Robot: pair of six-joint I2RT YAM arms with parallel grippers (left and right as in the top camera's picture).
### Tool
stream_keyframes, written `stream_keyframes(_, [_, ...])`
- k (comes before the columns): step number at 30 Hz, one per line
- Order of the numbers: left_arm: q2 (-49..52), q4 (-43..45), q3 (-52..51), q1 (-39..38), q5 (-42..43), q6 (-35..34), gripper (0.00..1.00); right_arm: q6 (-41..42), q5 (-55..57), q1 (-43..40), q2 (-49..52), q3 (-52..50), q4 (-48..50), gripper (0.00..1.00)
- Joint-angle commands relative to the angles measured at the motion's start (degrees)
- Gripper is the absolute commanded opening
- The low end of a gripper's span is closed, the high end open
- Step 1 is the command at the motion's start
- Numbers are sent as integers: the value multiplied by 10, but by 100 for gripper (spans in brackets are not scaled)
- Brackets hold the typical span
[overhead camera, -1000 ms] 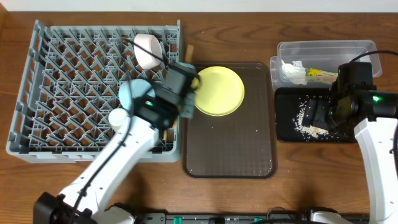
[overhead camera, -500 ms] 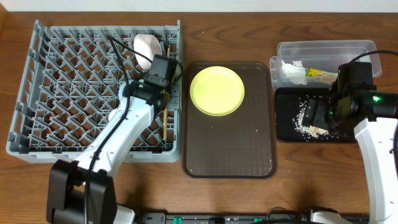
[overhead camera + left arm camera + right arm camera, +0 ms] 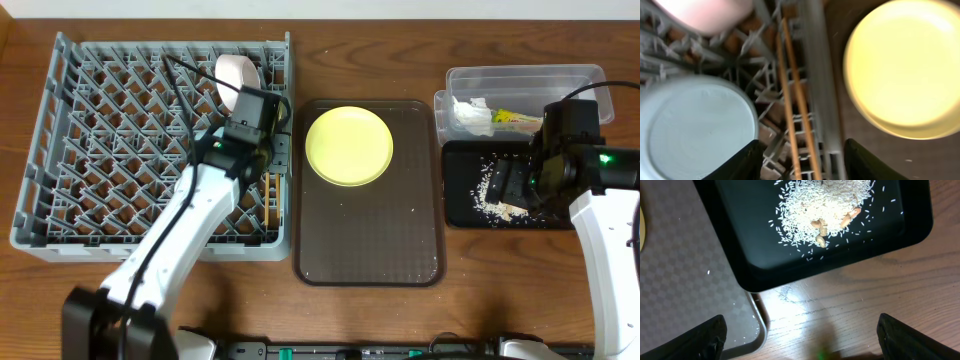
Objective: Sort waste into correct bins and load items into the dishwasher rack
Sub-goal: 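Grasp the edge of the yellow plate with the left gripper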
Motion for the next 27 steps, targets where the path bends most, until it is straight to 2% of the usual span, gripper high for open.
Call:
stream_keyframes(1, [-31, 21, 9, -20, 55, 41, 61, -5, 7, -4, -5, 9, 1, 94])
stream_keyframes(3, [-30, 43, 9, -44, 59, 63, 67, -5, 7, -4, -5, 9, 1, 94])
stream_keyframes(6, [-14, 74, 9, -81, 59, 98, 67, -4, 7, -4, -5, 9, 1, 94])
stream_keyframes(13, [65, 154, 9, -154, 59, 124, 67, -4, 7, -4, -5, 9, -1, 94])
stream_keyframes(19, [147, 204, 9, -176, 59, 126, 67, -5, 7, -4, -5, 9, -1, 94])
stream_keyframes(27, [228, 227, 9, -186, 59, 126, 67, -5, 8, -4, -5, 9, -1, 94])
